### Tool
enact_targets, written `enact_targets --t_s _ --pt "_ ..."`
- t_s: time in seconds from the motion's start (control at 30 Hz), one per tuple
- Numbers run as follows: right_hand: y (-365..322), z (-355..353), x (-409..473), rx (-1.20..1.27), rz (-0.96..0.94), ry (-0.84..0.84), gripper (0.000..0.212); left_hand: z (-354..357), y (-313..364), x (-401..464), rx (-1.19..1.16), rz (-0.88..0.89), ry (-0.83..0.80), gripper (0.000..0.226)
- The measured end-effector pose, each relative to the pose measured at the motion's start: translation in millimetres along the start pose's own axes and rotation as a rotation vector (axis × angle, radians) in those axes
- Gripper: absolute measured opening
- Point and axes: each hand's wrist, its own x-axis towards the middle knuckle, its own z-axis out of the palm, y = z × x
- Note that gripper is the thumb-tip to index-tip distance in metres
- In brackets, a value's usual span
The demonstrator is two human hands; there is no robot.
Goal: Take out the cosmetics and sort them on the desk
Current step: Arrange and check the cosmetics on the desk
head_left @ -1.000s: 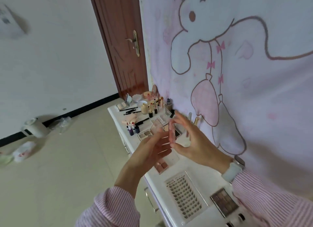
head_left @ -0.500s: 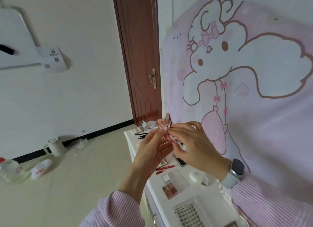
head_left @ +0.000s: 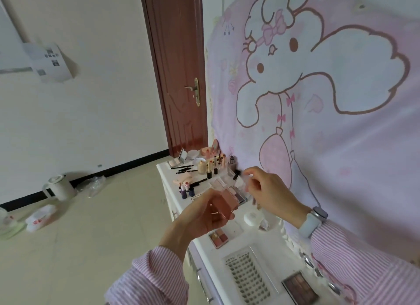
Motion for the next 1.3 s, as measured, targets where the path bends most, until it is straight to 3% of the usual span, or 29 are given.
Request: enact_targets --t_s 0.2,0.33,0.4,0.5,0.57,0.7,0.83,1.0,1.2,1.3 --pt "42 37 -25 -0.028 0.197 -0.191 0.030 -11 -54 36 -0.019 -0.196 0.148 0.032" --pt "80 58 -40 -0.223 0.297 -0.131 0.031 -15 -91 62 0.151 -0.251 0.209 0.033" --pt "98 69 -46 -0.338 0.361 -0.155 0.031 -18 -110 75 0.377 -0.195 0.339 0.032" --pt "122 87 -52 -0.492 0.420 -0.263 0.027 -38 -143 84 0.938 -0.022 0.511 0.044" --pt "135 96 -52 -0.534 0.436 -0.309 0.028 -55 -163 83 1.193 -0.011 0.554 0.056" --pt "151 111 -47 -0.527 0.457 -0.377 0.027 -84 -192 80 1.513 -0.179 0.408 0.090" --pt "159 120 -41 -0.533 0.432 -0.399 0.025 -100 -200 80 1.615 -0.250 0.272 0.106" --pt "163 128 -40 -0.546 0.425 -0.396 0.019 -109 -201 80 1.649 -0.260 0.190 0.110" --pt "157 128 -52 -0.551 0.366 -0.316 0.026 -108 -201 81 1.659 -0.271 0.185 0.110" --pt "147 127 -74 -0.423 0.364 -0.255 0.029 -105 -199 82 1.661 -0.271 0.193 0.108"
